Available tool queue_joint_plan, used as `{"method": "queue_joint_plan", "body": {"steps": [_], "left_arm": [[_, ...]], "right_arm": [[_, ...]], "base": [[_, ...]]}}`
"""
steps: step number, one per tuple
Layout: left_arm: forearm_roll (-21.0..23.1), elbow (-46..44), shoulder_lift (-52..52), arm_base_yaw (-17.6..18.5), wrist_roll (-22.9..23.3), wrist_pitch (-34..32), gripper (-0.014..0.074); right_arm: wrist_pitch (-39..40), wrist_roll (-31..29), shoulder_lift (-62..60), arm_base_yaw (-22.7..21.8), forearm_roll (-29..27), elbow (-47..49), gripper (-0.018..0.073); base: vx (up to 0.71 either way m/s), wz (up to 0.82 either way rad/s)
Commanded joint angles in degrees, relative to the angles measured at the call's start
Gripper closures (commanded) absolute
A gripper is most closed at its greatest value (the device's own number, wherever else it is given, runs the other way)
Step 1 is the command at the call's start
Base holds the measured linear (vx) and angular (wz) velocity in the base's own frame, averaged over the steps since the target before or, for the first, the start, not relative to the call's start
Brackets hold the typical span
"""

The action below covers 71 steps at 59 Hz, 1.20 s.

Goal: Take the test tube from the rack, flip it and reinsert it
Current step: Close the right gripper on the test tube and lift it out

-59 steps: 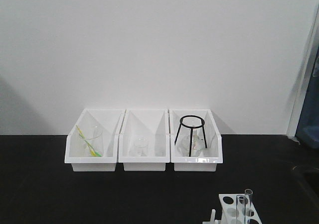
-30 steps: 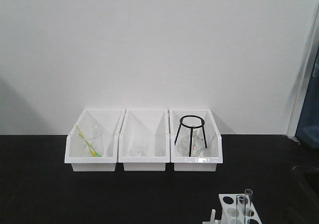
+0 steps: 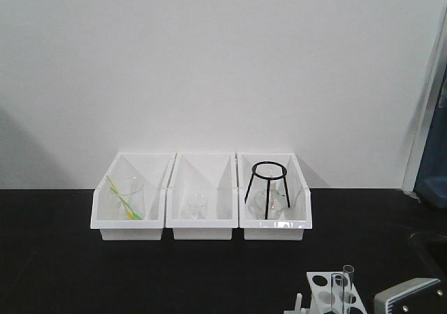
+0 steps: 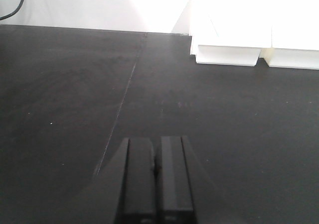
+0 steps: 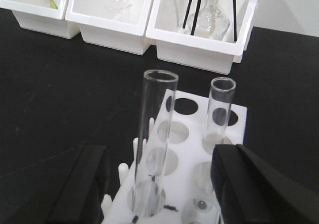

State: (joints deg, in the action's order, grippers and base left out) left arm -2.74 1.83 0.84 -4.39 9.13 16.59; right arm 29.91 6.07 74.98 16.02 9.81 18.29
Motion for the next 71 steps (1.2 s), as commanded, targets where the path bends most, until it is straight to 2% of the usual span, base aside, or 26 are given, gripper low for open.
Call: {"method": "queue_joint_plan", "body": {"steps": [1,7,29,43,71], "left_arm": [[0.18,-0.01,0.74,0.4,-0.01,-4.96,0.0603],[0.18,-0.01,0.74,0.4,-0.01,-4.96,0.0603],[0.18,-0.01,0.74,0.4,-0.01,-4.96,0.0603],[0.18,-0.01,0.74,0.4,-0.01,-4.96,0.0603],[0.18,-0.01,0.74,0.4,-0.01,-4.96,0.0603]], "right_arm": [[9.85,0.92,1.82,0.07,0.24,1.93,0.0048],[13.76,3.36,5.21,0.07,0.65,2.17,0.0048],[24.39,3.04,14.22,0.02,0.93,2.23,0.0085],[24.42,2.74,15.15,0.02,-0.17,3.92,0.0133],[25.02,2.69,15.15,0.02,0.01,3.92,0.0395]], "base": [[0.0,0.0],[0.0,0.0],[0.0,0.0],[0.0,0.0],[0.0,0.0]]}}
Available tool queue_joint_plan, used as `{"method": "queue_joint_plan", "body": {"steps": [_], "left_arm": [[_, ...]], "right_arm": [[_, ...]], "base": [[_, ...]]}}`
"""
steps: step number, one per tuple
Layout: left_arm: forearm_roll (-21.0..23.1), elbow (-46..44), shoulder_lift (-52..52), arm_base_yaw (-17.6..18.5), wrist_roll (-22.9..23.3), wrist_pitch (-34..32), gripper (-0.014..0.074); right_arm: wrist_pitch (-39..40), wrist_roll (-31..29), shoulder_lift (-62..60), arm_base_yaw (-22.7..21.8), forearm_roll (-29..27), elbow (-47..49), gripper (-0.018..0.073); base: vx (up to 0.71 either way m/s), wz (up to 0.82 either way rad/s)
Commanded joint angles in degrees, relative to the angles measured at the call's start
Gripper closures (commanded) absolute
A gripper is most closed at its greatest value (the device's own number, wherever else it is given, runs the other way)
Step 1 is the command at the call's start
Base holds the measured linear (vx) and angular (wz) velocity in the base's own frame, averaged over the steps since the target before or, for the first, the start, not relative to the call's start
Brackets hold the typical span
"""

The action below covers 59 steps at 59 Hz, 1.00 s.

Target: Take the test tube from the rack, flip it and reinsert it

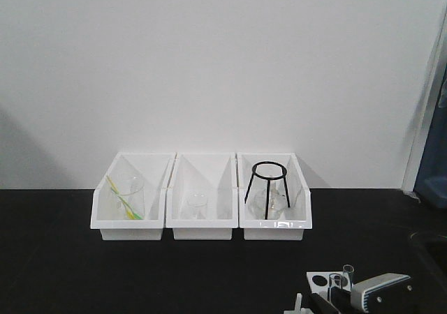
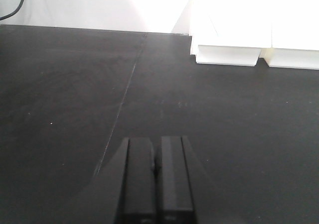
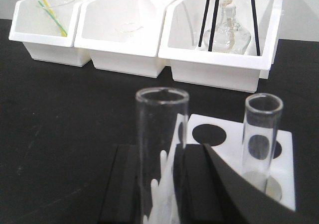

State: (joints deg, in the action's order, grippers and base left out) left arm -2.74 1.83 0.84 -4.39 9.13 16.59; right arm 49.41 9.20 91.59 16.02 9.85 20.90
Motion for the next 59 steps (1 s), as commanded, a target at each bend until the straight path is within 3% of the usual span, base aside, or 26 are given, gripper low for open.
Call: {"method": "queue_joint_plan", "body": {"steps": [1,31,44,59], "left_arm": [[0.18,-0.01,0.74,0.4,-0.01,-4.96,0.0603],[0.18,-0.01,0.74,0.4,-0.01,-4.96,0.0603],[0.18,-0.01,0.74,0.4,-0.01,-4.96,0.0603],[0.18,-0.01,0.74,0.4,-0.01,-4.96,0.0603]], "right_arm": [[5.76,-0.44,-1.63,0.02,0.14,1.3,0.04],[3.41,-0.63,-15.14,0.02,1.29,1.3,0.041],[-4.5,-0.63,-23.26,0.02,-0.35,2.25,0.0408],[-17.46,-0.63,-28.27,0.02,1.48,11.61,0.0407]], "base": [[0.0,0.0],[0.0,0.0],[0.0,0.0],[0.0,0.0]]}}
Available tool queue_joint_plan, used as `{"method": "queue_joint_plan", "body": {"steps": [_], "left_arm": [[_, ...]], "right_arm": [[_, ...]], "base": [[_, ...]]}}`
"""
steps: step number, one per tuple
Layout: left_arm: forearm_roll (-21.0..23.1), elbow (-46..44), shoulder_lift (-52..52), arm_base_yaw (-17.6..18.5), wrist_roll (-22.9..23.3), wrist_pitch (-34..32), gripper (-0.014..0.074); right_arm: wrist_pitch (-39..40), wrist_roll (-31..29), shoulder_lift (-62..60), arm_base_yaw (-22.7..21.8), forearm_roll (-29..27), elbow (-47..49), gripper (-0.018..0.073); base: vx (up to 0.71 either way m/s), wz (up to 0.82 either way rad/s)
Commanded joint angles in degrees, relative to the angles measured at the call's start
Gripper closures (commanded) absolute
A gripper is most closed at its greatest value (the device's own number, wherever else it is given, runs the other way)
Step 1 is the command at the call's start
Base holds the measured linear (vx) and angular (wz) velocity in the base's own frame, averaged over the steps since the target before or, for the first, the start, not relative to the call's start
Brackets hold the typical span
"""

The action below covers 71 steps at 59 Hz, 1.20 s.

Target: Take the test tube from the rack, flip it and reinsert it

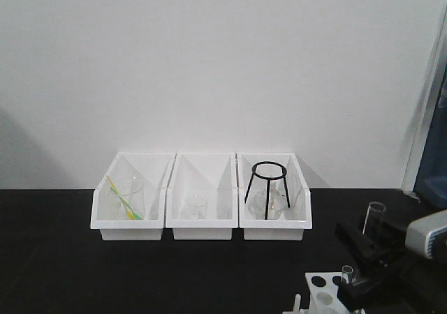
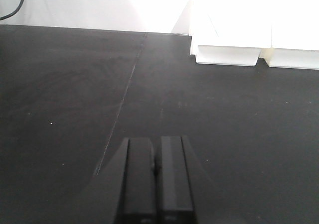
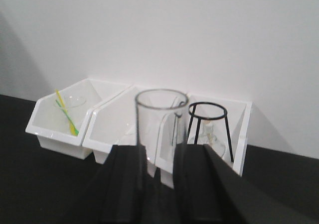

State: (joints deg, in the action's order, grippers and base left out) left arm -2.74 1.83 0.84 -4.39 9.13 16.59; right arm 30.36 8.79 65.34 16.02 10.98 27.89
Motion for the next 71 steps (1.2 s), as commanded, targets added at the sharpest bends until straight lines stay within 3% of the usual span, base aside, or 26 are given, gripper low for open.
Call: {"method": "queue_joint_plan", "body": {"steps": [1,7,14,27,39,45,56,67,71], "left_arm": [[0.18,-0.01,0.74,0.4,-0.01,-4.96,0.0603],[0.18,-0.01,0.74,0.4,-0.01,-4.96,0.0603],[0.18,-0.01,0.74,0.4,-0.01,-4.96,0.0603],[0.18,-0.01,0.74,0.4,-0.01,-4.96,0.0603],[0.18,-0.01,0.74,0.4,-0.01,-4.96,0.0603],[0.18,-0.01,0.74,0.4,-0.01,-4.96,0.0603],[0.18,-0.01,0.74,0.4,-0.01,-4.96,0.0603],[0.18,-0.01,0.74,0.4,-0.01,-4.96,0.0603],[0.18,-0.01,0.74,0.4,-0.01,-4.96,0.0603]], "right_arm": [[1.03,-0.22,-2.08,0.02,0.35,5.05,0.0407],[-1.77,-0.64,-2.21,0.02,1.26,7.18,0.0407],[-5.38,-5.55,-2.21,0.02,7.88,8.09,0.0406],[-6.75,-20.1,-2.21,0.02,19.4,8.09,0.0405],[-10.58,-38.53,-2.21,0.02,28.87,8.09,0.0405],[-11.71,-44.95,-2.21,0.02,32.82,8.09,0.0404],[-13.11,-50.18,-2.21,0.02,38.28,8.09,0.0404],[-13.19,-49.88,-2.21,0.02,38.69,8.09,0.0404],[-13.19,-47.35,-2.21,0.02,36.3,8.09,0.0404]], "base": [[0.0,0.0],[0.0,0.0],[0.0,0.0],[0.0,0.0],[0.0,0.0],[0.0,0.0],[0.0,0.0],[0.0,0.0],[0.0,0.0]]}}
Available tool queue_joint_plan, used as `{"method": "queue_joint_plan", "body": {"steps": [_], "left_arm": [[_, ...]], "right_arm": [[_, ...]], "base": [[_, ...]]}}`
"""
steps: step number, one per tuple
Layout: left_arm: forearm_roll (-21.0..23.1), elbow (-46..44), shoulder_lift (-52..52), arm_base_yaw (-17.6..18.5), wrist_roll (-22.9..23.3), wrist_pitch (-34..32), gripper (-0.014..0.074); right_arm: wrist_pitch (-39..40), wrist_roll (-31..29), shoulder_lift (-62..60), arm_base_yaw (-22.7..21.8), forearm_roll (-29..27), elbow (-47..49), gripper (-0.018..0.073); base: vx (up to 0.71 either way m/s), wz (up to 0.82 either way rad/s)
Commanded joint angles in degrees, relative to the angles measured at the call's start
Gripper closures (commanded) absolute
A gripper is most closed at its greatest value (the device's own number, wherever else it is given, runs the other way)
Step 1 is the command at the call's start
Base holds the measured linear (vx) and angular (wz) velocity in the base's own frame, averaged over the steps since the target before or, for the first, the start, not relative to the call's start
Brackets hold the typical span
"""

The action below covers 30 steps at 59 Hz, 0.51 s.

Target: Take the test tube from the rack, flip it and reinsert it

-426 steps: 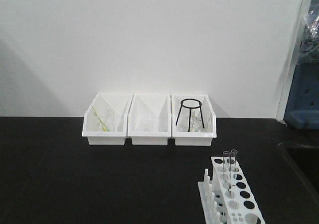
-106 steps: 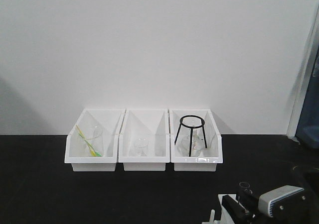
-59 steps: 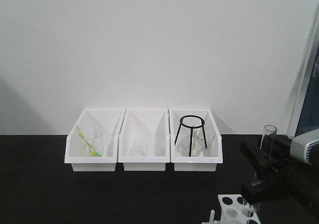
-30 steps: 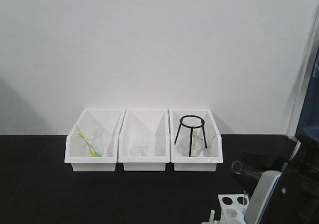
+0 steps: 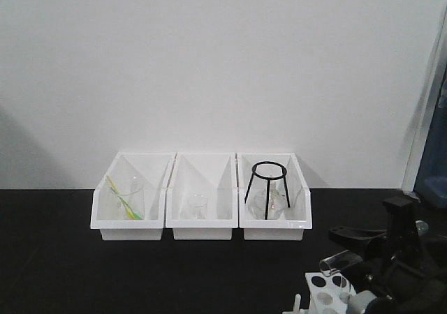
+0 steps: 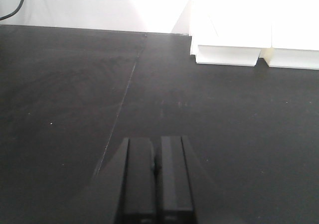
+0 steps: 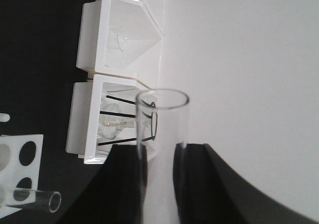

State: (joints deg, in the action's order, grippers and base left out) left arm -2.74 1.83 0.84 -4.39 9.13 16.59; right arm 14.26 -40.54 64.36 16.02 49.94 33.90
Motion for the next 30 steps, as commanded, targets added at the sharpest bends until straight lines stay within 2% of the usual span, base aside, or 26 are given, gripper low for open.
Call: {"method": "queue_joint_plan", "body": {"steps": [1,12,20,30], "left_arm": [[0.18,-0.01,0.74,0.4,-0.01,-4.96,0.0603],[0.18,-0.01,0.74,0.4,-0.01,-4.96,0.0603],[0.18,-0.01,0.74,0.4,-0.01,-4.96,0.0603],[0.18,-0.01,0.74,0.4,-0.01,-4.96,0.0603]], "right_arm": [[2.97,3.3,-1.24,0.02,-3.9,2.08,0.0404],[5.71,14.91,-1.24,0.02,-18.47,2.08,0.0404],[7.41,24.4,-1.24,0.02,-37.32,2.08,0.0404],[7.41,29.87,-1.24,0.02,-59.95,2.08,0.0404]], "base": [[0.0,0.0],[0.0,0.0],[0.0,0.0],[0.0,0.0]]}}
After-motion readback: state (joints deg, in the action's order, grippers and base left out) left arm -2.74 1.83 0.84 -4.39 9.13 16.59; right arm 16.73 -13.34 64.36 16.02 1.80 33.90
